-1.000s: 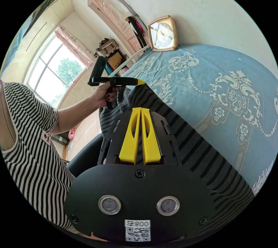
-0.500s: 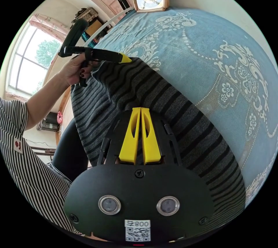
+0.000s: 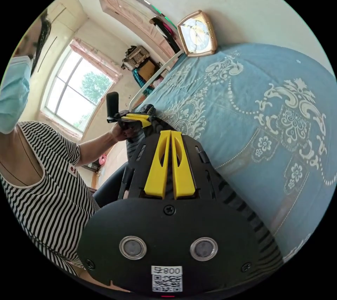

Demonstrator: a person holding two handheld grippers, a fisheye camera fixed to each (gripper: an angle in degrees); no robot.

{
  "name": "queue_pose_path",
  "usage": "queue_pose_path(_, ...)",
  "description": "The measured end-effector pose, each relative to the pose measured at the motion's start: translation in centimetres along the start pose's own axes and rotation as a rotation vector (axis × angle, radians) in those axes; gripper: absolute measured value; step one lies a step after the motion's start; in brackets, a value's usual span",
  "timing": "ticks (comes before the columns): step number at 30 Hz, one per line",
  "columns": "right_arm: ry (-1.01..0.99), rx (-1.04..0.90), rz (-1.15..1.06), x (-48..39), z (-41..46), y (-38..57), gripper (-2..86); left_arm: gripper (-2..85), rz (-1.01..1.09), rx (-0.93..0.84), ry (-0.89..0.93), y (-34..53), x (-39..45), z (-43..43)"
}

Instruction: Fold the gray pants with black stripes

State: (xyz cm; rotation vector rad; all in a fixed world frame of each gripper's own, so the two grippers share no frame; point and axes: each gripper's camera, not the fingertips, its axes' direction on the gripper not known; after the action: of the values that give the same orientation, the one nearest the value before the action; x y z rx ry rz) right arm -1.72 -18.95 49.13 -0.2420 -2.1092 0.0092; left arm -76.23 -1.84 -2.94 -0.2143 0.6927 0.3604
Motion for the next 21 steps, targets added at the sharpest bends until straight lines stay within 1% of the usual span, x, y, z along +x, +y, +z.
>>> queue_pose_path(1,0.005,-0.075,-0.043,0.0,1.1,-1.2,3.7,2.4,0.000,0.008,0.007,0.4,0.3,-0.2)
queue_pose_path(2,0.005,-0.111,-0.068,0.0,1.8,-1.8,4.4,2.4,0.003,0.012,0.011,0.8,0.5,-0.4)
queue_pose_path(4,-0.016,-0.271,-0.153,-0.4,4.6,-3.8,6.1,2.3,0.008,0.011,0.013,1.2,0.9,-0.5)
queue_pose_path(5,-0.019,-0.306,-0.179,-0.6,5.2,-4.2,6.3,2.3,0.018,0.008,0.014,1.3,1.1,-0.6)
queue_pose_path(7,0.033,-0.415,-0.260,-1.4,7.5,-5.3,7.2,2.3,0.033,-0.005,0.011,1.5,1.5,-0.6)
queue_pose_path(9,0.018,-0.455,-0.295,-1.7,8.7,-5.9,7.3,2.3,0.046,-0.009,0.011,1.6,1.8,-0.7)
queue_pose_path(13,-0.132,-0.548,-0.280,-1.3,10.9,-6.6,4.7,2.3,0.087,-0.033,0.002,1.3,2.7,-0.6)
queue_pose_path(15,-0.164,-0.551,-0.259,-1.2,11.2,-6.9,3.0,2.3,0.103,-0.036,-0.014,1.1,3.1,-0.5)
queue_pose_path(17,-0.108,-0.504,-0.260,-1.5,10.5,-7.2,2.0,2.1,0.101,-0.026,-0.043,0.7,3.3,-0.5)
queue_pose_path(19,-0.014,-0.415,-0.246,-2.0,9.0,-7.9,1.2,1.9,0.090,-0.010,-0.087,0.4,3.5,-0.4)
queue_pose_path(21,0.055,-0.389,-0.223,-2.1,8.5,-8.2,0.9,1.6,0.056,0.032,-0.136,0.0,3.7,-0.4)
